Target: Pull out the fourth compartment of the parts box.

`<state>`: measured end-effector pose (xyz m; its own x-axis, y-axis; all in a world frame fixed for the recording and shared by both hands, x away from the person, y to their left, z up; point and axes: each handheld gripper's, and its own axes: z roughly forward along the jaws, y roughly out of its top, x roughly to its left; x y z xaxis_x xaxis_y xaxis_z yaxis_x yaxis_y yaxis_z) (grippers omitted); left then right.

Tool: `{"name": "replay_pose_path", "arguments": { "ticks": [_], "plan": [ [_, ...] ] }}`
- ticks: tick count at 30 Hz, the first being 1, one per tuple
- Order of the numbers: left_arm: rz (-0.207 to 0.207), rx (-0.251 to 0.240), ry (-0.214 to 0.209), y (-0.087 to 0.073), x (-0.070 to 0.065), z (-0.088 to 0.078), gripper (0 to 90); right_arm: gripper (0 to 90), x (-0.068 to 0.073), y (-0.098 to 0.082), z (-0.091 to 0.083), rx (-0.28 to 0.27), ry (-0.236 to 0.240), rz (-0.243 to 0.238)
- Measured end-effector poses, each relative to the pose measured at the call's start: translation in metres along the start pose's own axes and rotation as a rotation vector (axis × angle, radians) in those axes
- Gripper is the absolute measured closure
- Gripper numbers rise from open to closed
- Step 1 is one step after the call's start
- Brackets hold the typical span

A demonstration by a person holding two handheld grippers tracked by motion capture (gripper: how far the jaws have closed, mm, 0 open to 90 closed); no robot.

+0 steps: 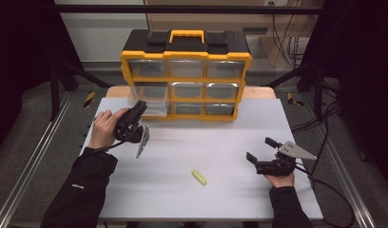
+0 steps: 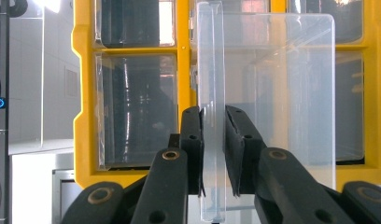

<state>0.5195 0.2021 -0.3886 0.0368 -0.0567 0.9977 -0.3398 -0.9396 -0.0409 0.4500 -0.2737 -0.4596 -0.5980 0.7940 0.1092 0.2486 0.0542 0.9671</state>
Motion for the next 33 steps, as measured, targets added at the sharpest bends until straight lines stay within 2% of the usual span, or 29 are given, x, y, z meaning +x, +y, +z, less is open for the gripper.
{"name": "replay_pose_path", "arguments": {
  "ticks": [11, 15, 17, 20, 21, 22, 23, 24, 25, 29, 30, 31, 32, 33],
  "plan": [
    [-0.022, 0.007, -0.009, 0.001, 0.000, 0.000, 76.9, 0.4, 0.000, 0.000, 0.001, 0.004, 0.004, -0.001],
    [-0.042, 0.009, -0.027, 0.002, 0.002, -0.001, 76.5, 0.4, 0.000, 0.000, 0.001, 0.002, 0.003, -0.003],
    [-0.057, 0.010, -0.032, 0.003, 0.004, -0.002, 73.2, 0.4, 0.000, 0.000, 0.000, 0.000, 0.002, 0.000],
    [-0.103, -0.009, -0.047, 0.008, 0.008, -0.006, 70.2, 0.4, 0.000, 0.000, 0.000, 0.002, 0.001, -0.003],
    [-0.103, -0.009, -0.047, 0.008, 0.008, -0.006, 68.8, 0.4, 0.000, 0.000, 0.000, 0.002, 0.001, -0.003],
    [-0.141, -0.010, -0.053, 0.010, 0.010, -0.008, 67.0, 0.4, 0.000, 0.000, 0.000, 0.002, 0.003, 0.000],
    [-0.141, -0.010, -0.053, 0.010, 0.010, -0.008, 66.0, 0.4, 0.000, 0.000, 0.000, 0.002, 0.003, 0.000],
    [-0.199, -0.001, -0.064, 0.013, 0.012, -0.010, 64.5, 0.4, 0.000, 0.000, 0.000, -0.002, 0.000, -0.001],
    [-0.199, -0.001, -0.064, 0.013, 0.012, -0.010, 63.0, 0.4, 0.000, 0.000, 0.000, -0.002, 0.000, -0.001],
    [-0.324, -0.027, -0.074, 0.020, 0.018, -0.014, 57.9, 0.4, -0.001, 0.001, 0.000, -0.002, 0.001, 0.000],
    [-0.345, -0.028, -0.079, 0.021, 0.019, -0.015, 56.3, 0.4, 0.000, 0.000, 0.000, -0.003, 0.001, 0.000],
    [-0.345, -0.028, -0.079, 0.021, 0.019, -0.015, 55.1, 0.4, 0.000, 0.000, 0.000, -0.003, 0.001, 0.000],
    [-0.398, -0.032, -0.081, 0.022, 0.022, -0.016, 53.5, 0.4, 0.000, 0.000, 0.000, -0.004, 0.002, 0.001],
    [-0.398, -0.032, -0.081, 0.022, 0.022, -0.016, 52.6, 0.4, 0.000, 0.000, 0.000, -0.004, 0.002, 0.001]
  ]
}}
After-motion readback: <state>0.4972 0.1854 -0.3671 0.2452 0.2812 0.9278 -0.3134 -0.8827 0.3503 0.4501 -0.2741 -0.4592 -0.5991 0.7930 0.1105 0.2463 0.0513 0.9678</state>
